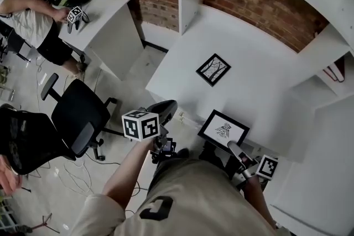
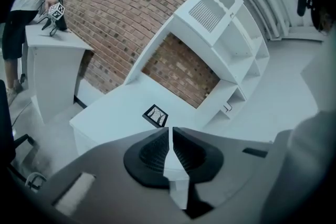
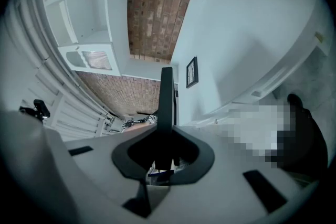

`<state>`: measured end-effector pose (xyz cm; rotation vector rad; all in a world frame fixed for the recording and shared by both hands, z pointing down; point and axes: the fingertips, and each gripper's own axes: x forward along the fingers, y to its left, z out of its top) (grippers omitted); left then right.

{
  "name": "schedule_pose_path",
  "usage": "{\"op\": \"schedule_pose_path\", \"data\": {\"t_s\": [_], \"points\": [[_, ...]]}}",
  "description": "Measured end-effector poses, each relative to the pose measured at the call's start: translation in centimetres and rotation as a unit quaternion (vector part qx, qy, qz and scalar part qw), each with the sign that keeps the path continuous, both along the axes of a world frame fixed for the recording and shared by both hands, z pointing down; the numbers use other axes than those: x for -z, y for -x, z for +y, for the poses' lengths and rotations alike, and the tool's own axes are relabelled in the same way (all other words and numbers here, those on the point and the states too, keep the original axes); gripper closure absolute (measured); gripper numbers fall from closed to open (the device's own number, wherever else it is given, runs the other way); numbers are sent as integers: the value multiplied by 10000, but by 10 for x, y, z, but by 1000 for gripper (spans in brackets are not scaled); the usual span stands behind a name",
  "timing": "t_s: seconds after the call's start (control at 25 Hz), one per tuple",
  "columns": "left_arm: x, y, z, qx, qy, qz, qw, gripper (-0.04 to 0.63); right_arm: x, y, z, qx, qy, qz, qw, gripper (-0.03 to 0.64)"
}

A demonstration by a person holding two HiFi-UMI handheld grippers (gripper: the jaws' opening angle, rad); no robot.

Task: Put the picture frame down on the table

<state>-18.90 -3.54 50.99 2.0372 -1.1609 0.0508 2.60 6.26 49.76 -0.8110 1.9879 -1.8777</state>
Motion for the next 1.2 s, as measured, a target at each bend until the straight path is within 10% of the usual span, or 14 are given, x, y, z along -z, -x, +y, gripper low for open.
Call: {"op": "schedule_pose_path", "data": {"t_s": [1.2], "points": [[-5,-53,84,-1256,-221,-710,9893,591,7,0,52,-440,-60,-53,9990,581]]}}
